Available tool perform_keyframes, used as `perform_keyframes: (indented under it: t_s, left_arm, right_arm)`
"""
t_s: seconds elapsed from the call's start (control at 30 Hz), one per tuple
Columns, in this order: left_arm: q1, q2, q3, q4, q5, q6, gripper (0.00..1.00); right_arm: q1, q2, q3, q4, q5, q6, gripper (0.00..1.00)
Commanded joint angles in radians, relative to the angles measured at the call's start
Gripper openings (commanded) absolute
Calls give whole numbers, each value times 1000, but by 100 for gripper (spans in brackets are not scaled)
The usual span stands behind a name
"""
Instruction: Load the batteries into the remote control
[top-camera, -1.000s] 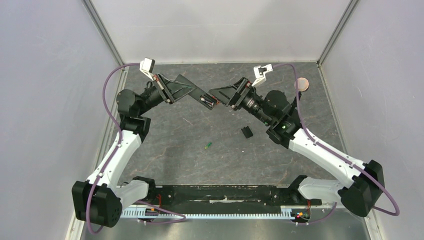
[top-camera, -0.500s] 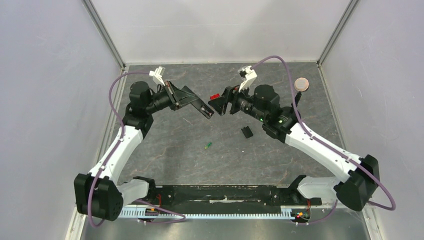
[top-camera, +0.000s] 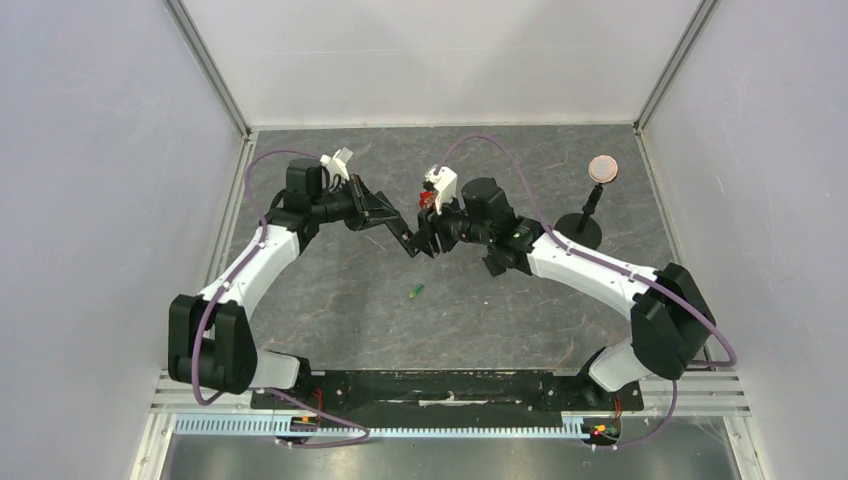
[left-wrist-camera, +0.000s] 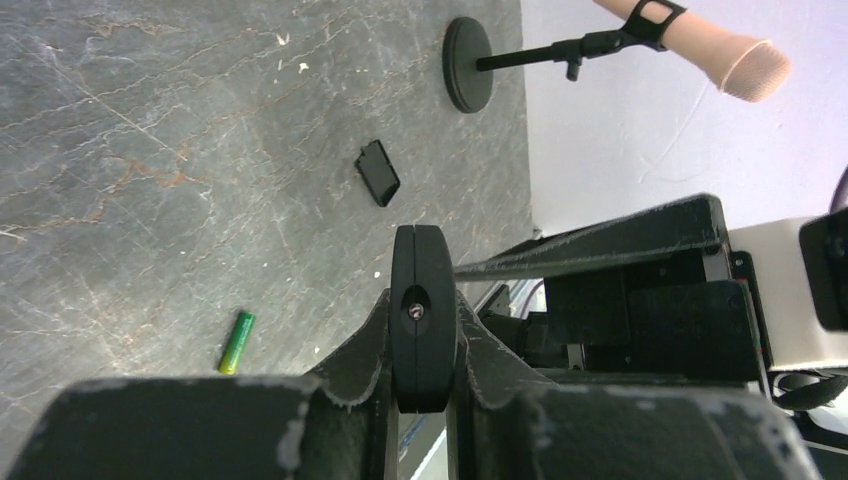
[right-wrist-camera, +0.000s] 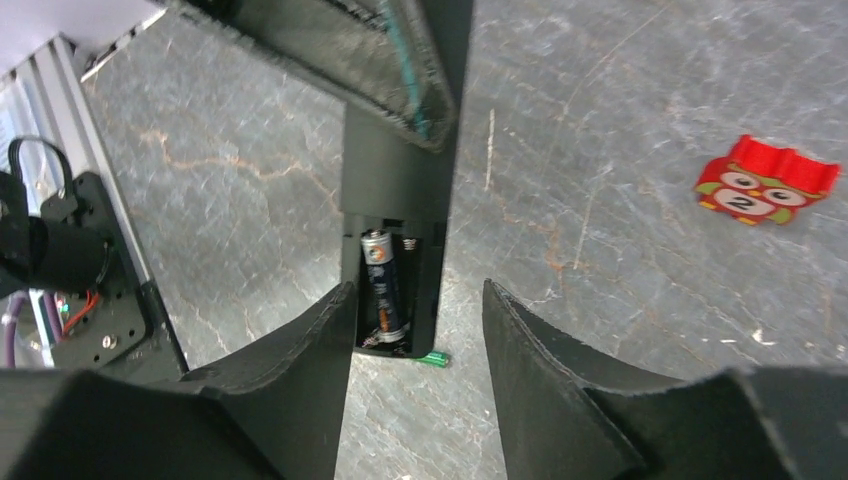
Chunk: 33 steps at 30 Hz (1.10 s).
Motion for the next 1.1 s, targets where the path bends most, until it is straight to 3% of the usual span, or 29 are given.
perform_keyframes:
  t_s: [0.0, 0.7, 0.93, 1.07]
  left_arm:
    - [-1, 35, 67, -34, 45, 93, 2]
    - [-1, 144, 157, -81, 149, 204, 2]
    - [-1, 161, 168, -98, 106, 210, 2]
    - [-1, 169, 186, -200, -92, 263, 2]
  right_arm:
    - [9, 35, 4, 41, -100, -86, 51]
    - [8, 127, 33, 86, -14, -81, 21]
    - [9, 149, 41, 94, 5, -54, 25]
    - [5, 156, 38, 100, 117, 26, 32]
